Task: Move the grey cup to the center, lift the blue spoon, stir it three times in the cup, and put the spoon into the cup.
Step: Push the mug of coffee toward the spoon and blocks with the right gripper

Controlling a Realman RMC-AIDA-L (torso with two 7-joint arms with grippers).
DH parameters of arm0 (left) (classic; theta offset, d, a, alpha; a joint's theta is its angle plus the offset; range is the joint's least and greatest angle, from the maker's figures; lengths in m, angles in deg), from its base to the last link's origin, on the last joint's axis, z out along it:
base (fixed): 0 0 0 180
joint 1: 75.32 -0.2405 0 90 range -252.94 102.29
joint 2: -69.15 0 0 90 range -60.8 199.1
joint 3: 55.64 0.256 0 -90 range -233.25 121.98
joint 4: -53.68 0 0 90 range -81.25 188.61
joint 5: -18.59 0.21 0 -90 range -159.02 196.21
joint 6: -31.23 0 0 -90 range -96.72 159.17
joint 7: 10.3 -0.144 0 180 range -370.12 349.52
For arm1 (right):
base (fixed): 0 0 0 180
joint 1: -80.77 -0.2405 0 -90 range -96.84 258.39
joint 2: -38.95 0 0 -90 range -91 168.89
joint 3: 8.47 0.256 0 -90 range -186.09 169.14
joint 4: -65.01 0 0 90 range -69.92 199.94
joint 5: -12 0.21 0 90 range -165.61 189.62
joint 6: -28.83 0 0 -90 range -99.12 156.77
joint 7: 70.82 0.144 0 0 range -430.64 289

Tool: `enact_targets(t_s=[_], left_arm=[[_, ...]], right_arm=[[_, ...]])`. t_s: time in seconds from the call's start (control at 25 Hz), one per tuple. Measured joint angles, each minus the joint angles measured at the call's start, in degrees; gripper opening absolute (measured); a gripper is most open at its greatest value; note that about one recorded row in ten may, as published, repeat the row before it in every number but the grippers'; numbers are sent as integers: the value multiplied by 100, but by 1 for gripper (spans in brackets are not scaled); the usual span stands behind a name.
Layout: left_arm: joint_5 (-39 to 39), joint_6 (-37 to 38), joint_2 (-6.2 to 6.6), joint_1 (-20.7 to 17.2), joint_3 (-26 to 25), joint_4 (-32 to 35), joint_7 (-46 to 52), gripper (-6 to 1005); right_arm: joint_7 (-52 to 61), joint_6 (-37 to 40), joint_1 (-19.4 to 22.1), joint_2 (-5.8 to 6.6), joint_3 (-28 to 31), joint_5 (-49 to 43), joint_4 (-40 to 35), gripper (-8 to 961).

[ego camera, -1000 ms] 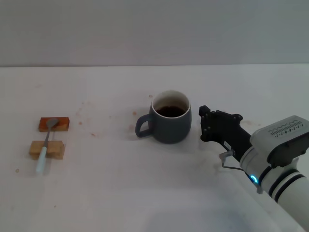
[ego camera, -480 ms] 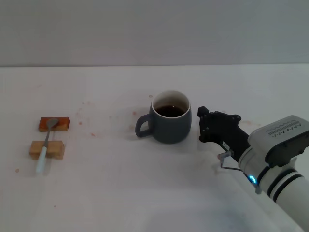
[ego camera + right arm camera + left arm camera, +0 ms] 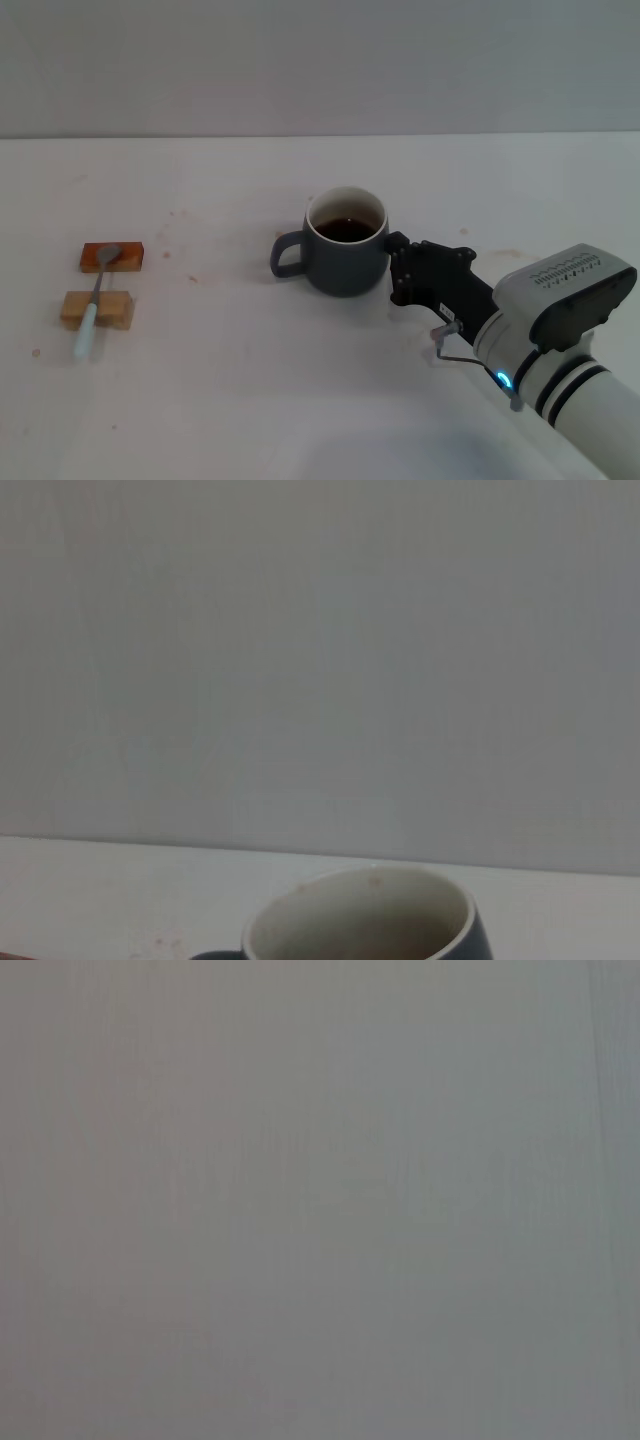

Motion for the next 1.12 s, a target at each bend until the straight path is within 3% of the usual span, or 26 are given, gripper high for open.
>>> enact_targets(t_s=[0.64, 0.92, 1.12], left_arm=[[0, 3, 0, -51, 0, 7, 9, 811], [0, 15, 4, -68, 1, 22, 142, 811], [4, 32, 7, -114, 48, 26, 148, 812]], right_arm=[[-1, -69, -1, 1, 3, -188, 160, -1], [-1, 576, 222, 1, 132, -463, -280, -1], [-1, 1194, 513, 24, 597, -453, -766, -2]])
